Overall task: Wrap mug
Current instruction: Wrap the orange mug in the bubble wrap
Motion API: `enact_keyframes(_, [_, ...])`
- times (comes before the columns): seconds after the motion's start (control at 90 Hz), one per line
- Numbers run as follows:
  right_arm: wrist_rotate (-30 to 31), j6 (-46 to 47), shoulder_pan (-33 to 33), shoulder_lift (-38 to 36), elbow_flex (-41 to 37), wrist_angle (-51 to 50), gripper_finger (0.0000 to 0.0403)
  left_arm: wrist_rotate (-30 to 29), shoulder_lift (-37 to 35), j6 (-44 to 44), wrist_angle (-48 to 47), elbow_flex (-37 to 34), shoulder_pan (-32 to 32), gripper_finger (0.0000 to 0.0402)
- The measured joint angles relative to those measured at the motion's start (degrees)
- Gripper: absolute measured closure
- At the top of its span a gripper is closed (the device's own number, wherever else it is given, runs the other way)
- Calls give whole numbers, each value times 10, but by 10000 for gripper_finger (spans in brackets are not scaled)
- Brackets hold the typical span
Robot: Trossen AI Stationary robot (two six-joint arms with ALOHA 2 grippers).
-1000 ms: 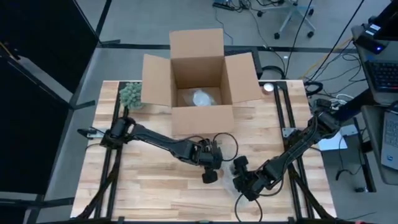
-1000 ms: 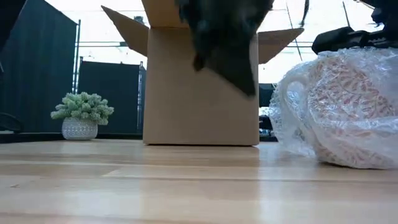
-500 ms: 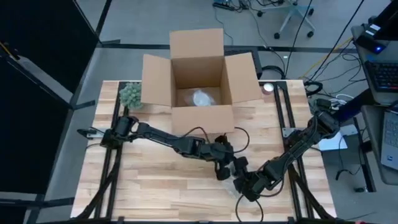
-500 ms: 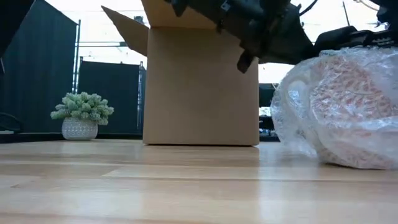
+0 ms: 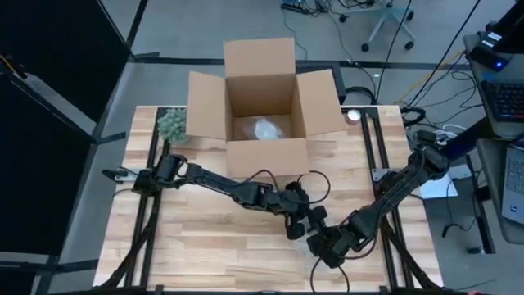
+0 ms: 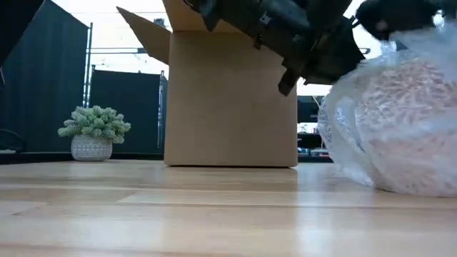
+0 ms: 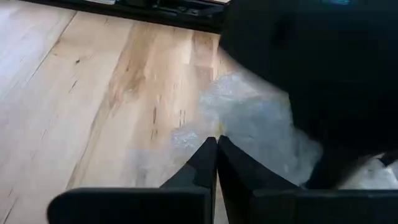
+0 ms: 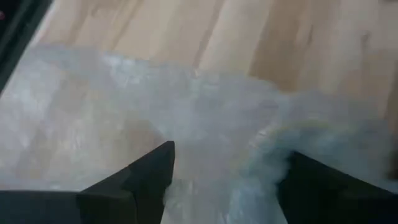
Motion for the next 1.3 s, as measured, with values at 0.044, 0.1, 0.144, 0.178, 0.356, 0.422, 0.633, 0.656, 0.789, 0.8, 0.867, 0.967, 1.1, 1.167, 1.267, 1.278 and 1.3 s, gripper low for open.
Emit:
enact_keyframes(0.044, [1,6,3,-1,19,-29,172,0,0,0,-2,2,0,401])
enact_keyframes(0.1, [3,17,4,-3,43,-65,172,0,0,0,-1,2,0,401])
enact_keyframes(0.144, [4,26,7,-4,58,-83,172,0,0,0,-1,2,0,401])
enact_keyframes(0.178, [4,34,10,-4,67,-97,172,0,0,0,-2,2,0,401])
enact_keyframes(0.356, [4,93,27,-4,78,-145,172,0,0,0,-1,1,0,401])
enact_keyframes(0.422, [2,116,37,-4,78,-143,172,-1,0,0,-1,1,0,401])
enact_keyframes(0.633, [4,194,82,-4,78,-203,172,-2,0,0,-1,1,-1,401])
enact_keyframes(0.656, [4,204,87,-4,78,-205,172,-2,0,0,-1,1,-1,401])
enact_keyframes(0.789, [-8,261,119,-10,78,-207,172,-3,0,0,-1,0,-1,401])
enact_keyframes(0.8, [-11,268,123,-12,78,-208,172,-3,0,1,-1,0,-1,401])
enact_keyframes(0.867, [-24,315,142,-17,78,-222,172,-4,0,1,-1,0,-1,401])
enact_keyframes(0.967, [-23,397,177,-20,78,-238,172,-4,0,1,0,0,-1,401])
enact_keyframes(1.1, [26,445,222,-13,47,-152,172,-4,0,1,5,0,-1,402])
enact_keyframes(1.167, [45,442,233,-5,15,-73,172,-4,0,1,9,-1,-1,402])
enact_keyframes(1.267, [59,460,231,13,-35,4,172,-3,0,1,10,-1,-1,402])
enact_keyframes(1.278, [63,462,230,16,-40,10,172,-3,0,1,10,-1,-1,402])
enact_keyframes(1.3, [70,466,228,22,-50,20,172,-3,0,1,10,-1,-1,402])
